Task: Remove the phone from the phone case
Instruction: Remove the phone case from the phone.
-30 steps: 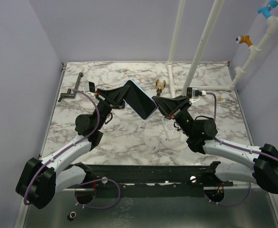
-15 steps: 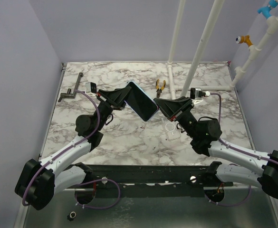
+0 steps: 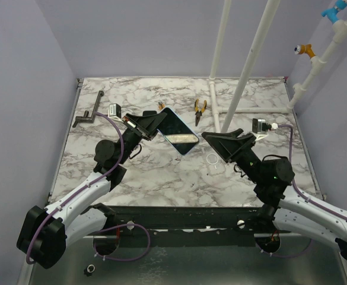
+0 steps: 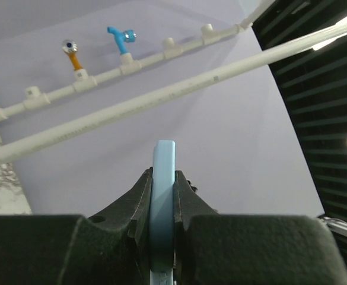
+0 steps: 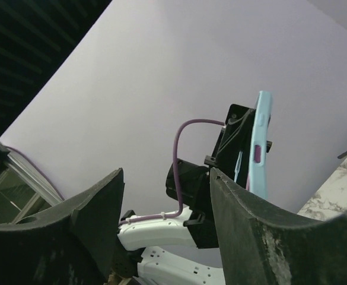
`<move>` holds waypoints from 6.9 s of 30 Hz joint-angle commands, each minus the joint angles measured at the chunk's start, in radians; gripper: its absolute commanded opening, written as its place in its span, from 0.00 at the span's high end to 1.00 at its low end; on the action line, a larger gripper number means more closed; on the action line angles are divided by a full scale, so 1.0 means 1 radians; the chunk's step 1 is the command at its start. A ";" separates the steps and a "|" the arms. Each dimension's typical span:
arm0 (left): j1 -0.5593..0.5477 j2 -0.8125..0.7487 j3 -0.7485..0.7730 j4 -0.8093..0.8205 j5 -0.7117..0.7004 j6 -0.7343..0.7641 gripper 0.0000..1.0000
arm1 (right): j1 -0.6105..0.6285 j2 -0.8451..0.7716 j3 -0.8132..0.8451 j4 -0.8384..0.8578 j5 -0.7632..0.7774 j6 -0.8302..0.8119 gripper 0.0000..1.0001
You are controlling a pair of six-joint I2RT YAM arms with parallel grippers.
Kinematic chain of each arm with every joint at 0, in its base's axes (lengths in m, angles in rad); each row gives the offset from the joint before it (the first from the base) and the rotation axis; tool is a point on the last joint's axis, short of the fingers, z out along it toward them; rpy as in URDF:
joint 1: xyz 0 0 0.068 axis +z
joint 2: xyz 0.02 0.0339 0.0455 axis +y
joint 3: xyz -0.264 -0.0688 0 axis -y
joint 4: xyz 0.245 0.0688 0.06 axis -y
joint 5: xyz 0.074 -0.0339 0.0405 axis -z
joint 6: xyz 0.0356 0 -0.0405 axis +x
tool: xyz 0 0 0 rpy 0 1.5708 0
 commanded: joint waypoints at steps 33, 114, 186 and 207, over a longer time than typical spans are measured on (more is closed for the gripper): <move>0.022 -0.190 0.038 -0.339 -0.288 0.219 1.00 | 0.011 0.064 0.204 -0.755 0.004 0.028 0.45; -0.016 -0.223 0.036 -0.338 -0.280 0.235 1.00 | 0.011 0.235 0.211 -0.683 -0.004 0.170 0.71; -0.021 -0.231 0.047 -0.351 -0.330 0.294 1.00 | 0.011 0.184 0.242 -0.709 -0.052 0.057 0.73; -0.022 -0.231 0.064 -0.351 -0.304 0.277 1.00 | 0.011 0.232 0.267 -0.726 -0.055 0.075 0.76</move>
